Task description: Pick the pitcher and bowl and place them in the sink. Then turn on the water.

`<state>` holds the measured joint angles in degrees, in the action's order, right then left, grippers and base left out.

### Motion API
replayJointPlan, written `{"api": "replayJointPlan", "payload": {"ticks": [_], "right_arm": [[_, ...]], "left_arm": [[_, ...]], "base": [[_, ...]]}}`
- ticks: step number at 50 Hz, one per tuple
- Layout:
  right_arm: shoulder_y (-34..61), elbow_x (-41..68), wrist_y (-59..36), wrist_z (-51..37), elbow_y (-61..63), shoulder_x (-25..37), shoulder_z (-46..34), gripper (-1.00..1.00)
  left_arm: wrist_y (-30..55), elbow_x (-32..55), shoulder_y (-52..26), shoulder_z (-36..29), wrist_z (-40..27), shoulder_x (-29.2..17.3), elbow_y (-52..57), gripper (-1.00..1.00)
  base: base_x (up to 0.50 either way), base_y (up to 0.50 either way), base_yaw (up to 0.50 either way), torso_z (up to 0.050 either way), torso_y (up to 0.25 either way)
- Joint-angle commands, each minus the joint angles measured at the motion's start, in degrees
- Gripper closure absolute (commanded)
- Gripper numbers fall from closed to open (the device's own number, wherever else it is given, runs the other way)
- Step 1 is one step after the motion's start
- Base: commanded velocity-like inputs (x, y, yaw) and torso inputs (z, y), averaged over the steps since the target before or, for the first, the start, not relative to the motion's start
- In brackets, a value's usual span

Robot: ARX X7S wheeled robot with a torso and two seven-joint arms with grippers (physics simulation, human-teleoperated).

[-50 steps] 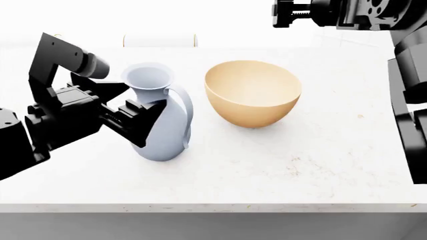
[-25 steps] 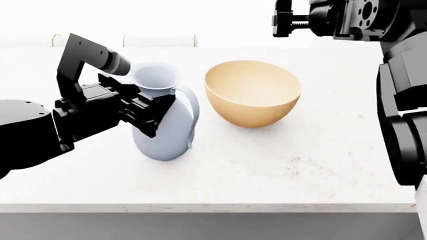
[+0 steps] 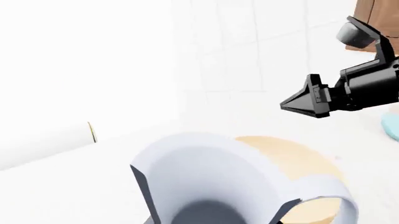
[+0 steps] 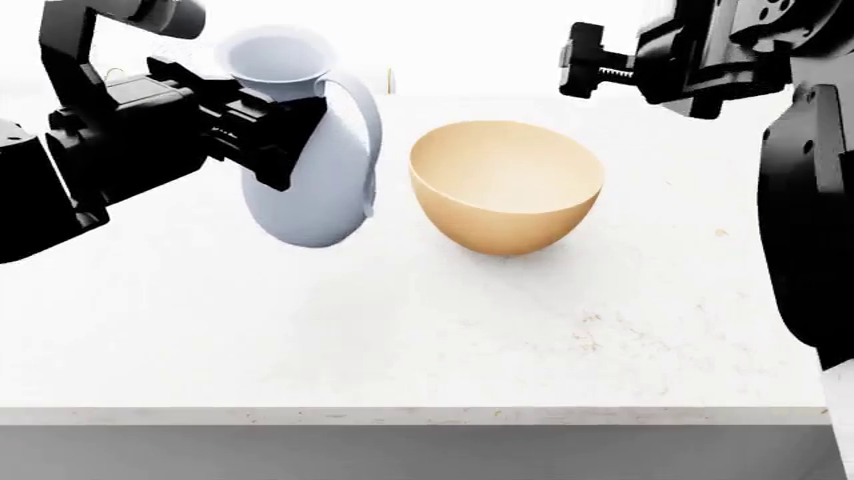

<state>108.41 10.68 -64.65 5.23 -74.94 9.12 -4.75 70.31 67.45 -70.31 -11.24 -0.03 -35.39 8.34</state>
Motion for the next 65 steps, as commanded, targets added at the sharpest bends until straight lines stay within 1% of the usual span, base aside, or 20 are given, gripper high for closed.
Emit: {"api": "replayJointPlan", "payload": {"ticks": [1,12,24,35,42,51,52,65], "right_arm": [[-0.6,-7.9,-7.5,-0.7,0.0,-0.5,12.0,-1.0],[-4.7,-9.0,-6.8,-6.0,0.0,0.2,21.2,-1.0],[-8.2,-9.9,-5.9,-8.2,0.0,0.4,24.8,-1.0],[-10.7,-9.5,-5.6,-10.1,0.0,0.1,30.9,-1.0],[-12.3,-10.2,-4.7,-11.0,0.0,-0.3,32.2,-1.0],[-13.5,-10.7,-4.9,-9.7,0.0,-0.5,31.2,-1.0],[-13.4,-10.7,-5.0,-9.5,0.0,-0.5,31.0,1.0],[-10.5,-10.8,-4.7,-6.0,0.0,-1.2,28.0,1.0]], "left_arm": [[-1.4,-2.4,-6.9,-0.1,0.4,-0.9,-3.2,1.0],[-1.6,-2.2,-8.8,1.1,-0.8,-1.8,-2.8,1.0],[-4.9,-4.5,-7.8,0.2,0.9,-1.4,-4.3,1.0],[-5.4,-4.5,-7.3,0.3,0.7,-1.1,-4.9,1.0],[-5.7,-4.4,-7.1,0.3,0.8,-1.2,-5.1,1.0],[-6.1,-4.5,-6.6,0.4,0.9,-1.6,-5.2,1.0],[-6.2,-4.5,-6.6,0.3,0.9,-1.6,-5.2,1.0],[-6.5,-4.1,-6.3,0.7,0.7,-1.8,-5.0,1.0]], "base": [[0.0,0.0,0.0,0.0,0.0],[0.0,0.0,0.0,0.0,0.001],[0.0,0.0,0.0,0.0,0.0],[0.0,0.0,0.0,0.0,0.001],[0.0,0.0,0.0,0.0,0.0],[0.0,0.0,0.0,0.0,0.0],[0.0,0.0,0.0,0.0,0.0],[0.0,0.0,0.0,0.0,0.0]]}}
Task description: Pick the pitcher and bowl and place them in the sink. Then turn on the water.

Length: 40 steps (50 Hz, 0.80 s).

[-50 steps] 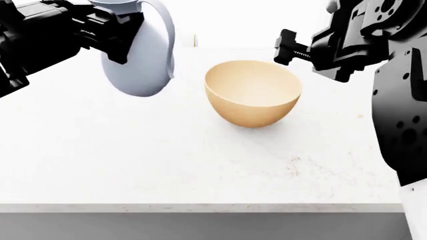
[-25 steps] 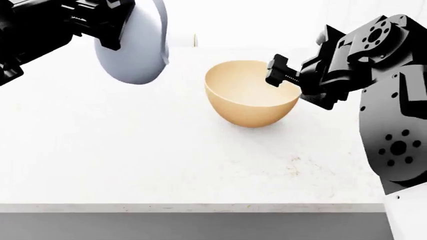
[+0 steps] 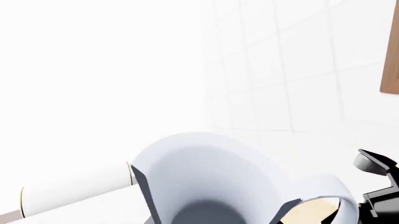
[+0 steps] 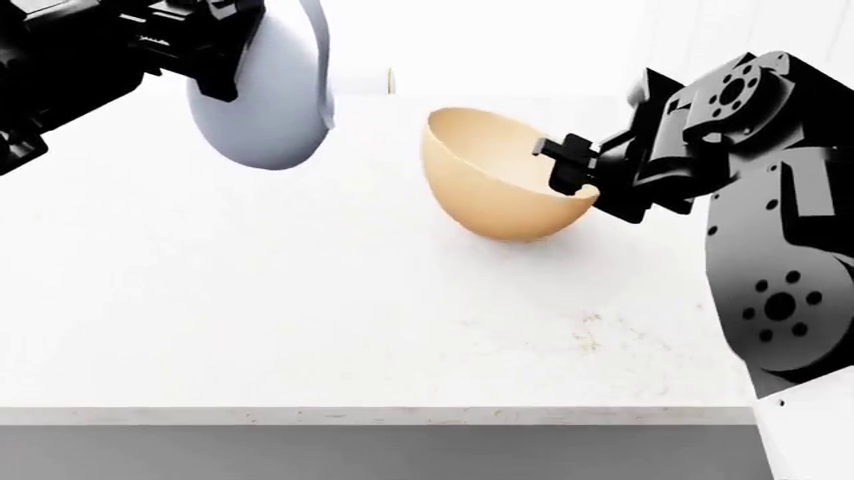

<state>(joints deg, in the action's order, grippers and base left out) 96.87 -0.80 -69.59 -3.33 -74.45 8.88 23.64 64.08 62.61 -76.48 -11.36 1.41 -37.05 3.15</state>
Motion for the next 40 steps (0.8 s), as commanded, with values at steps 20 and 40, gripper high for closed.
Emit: {"api": "replayJointPlan", "payload": {"ticks": [20,40], "right_arm": [[7.4,-0.8,7.5,10.8,-0.4,-1.4,-7.8,1.0],[-6.0,-3.4,-8.0,14.3,44.1,-3.5,-10.7,1.0]], "left_arm": [[-2.6,-0.6,-0.9,0.6,-0.3,0.5,-1.3,1.0],[1.4,2.6,-4.4,3.2,-5.8,-0.4,-0.8,1.0]], "base": [[0.0,0.0,0.0,0.0,0.0],[0.0,0.0,0.0,0.0,0.001]]}}
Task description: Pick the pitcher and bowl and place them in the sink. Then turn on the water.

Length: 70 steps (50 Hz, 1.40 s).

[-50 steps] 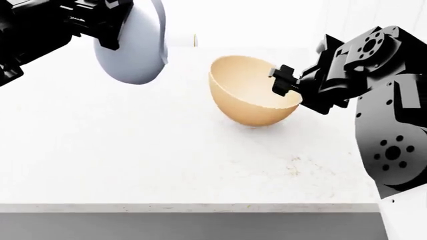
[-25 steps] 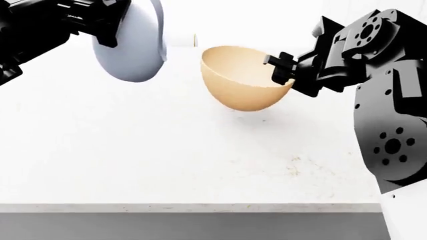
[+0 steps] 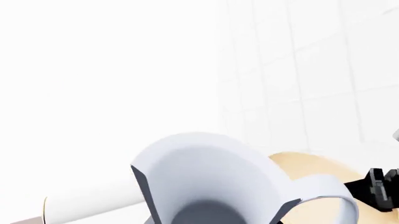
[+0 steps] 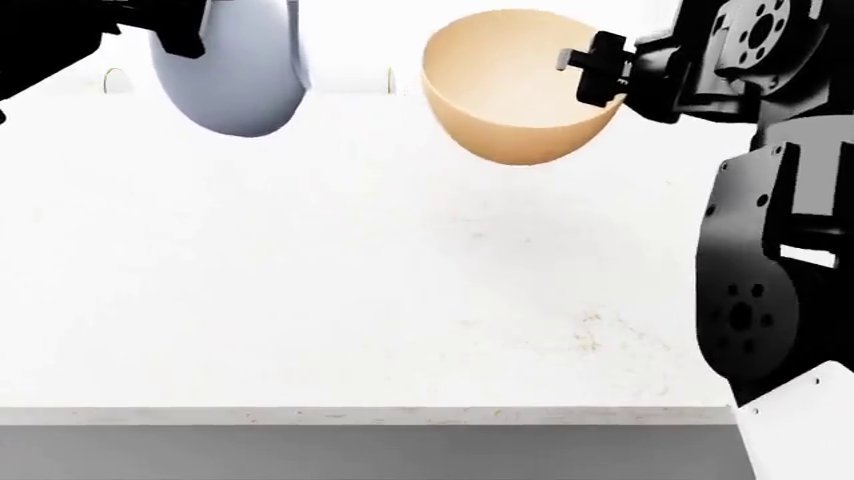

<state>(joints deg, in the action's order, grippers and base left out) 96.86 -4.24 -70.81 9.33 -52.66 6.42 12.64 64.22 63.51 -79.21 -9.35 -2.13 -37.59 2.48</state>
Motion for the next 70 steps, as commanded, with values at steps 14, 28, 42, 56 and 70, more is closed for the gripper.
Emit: {"api": "replayJointPlan", "payload": {"ticks": [14,28,42,56,70], "right_arm": [[-7.6,-0.7,-6.1,1.3,26.5,-0.4,-2.9,1.0],[-9.1,-0.9,-8.6,0.8,33.4,-0.7,-4.5,1.0],[-7.2,-0.2,-14.8,1.5,37.7,-0.2,-5.6,1.0],[-7.6,0.5,-13.1,1.5,39.3,-0.8,-6.1,1.0],[-8.6,1.4,-10.9,2.5,39.6,-0.5,-10.0,1.0]], "left_arm": [[-3.5,-2.8,-0.3,-1.9,2.2,1.1,-3.8,1.0],[-2.7,-1.9,-1.0,-1.7,1.4,1.0,-3.5,1.0],[-4.7,-3.2,-1.0,-2.5,2.9,1.6,-5.1,1.0],[-3.5,-1.6,-0.8,-1.5,1.2,1.2,-4.2,1.0],[-2.9,-1.1,-1.1,-1.5,0.6,0.9,-4.2,1.0]], "base": [[-0.13,0.41,0.0,0.0,0.001],[-0.3,-0.07,0.0,0.0,0.0],[-0.2,-0.5,0.0,0.0,0.0],[-0.11,-0.39,0.0,0.0,0.0],[0.0,0.43,0.0,0.0,0.001]]}}
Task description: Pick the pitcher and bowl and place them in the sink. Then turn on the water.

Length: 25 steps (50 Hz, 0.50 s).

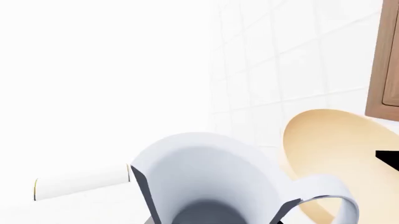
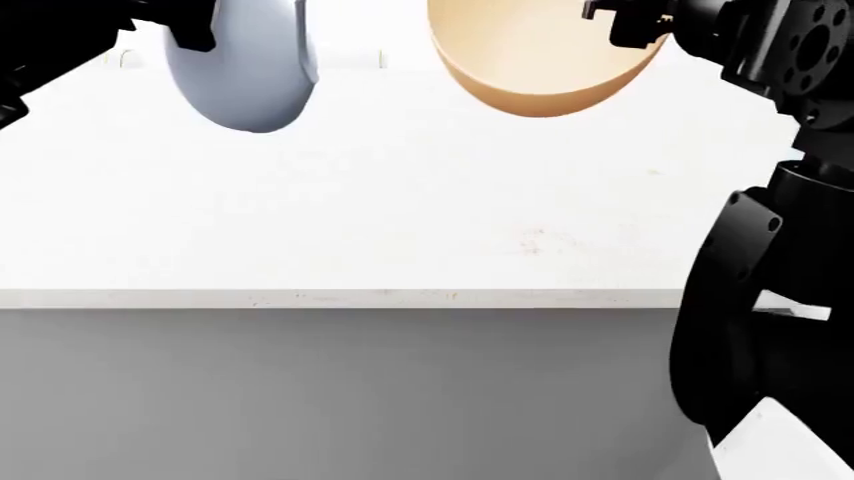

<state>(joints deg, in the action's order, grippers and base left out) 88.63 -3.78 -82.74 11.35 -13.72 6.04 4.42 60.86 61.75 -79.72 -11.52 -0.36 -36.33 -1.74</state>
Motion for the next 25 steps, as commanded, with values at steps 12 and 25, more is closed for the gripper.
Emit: {"api": "replayJointPlan", "payload": {"ticks": [12,25], "right_arm": [[-3.0,0.3,-1.1,0.5,7.9,1.7,-6.1,1.0],[-3.0,-4.2,-7.2,0.8,13.6,-0.1,-3.1,1.0]], "left_arm": [[-0.8,-0.3,-0.1,-0.1,0.0,-0.2,-0.8,1.0],[-1.0,-0.3,-0.3,-0.4,0.1,-0.1,-0.9,1.0]], "base": [[-0.03,0.5,0.0,0.001,0.001],[-0.3,0.08,-0.34,0.0,0.0]]}}
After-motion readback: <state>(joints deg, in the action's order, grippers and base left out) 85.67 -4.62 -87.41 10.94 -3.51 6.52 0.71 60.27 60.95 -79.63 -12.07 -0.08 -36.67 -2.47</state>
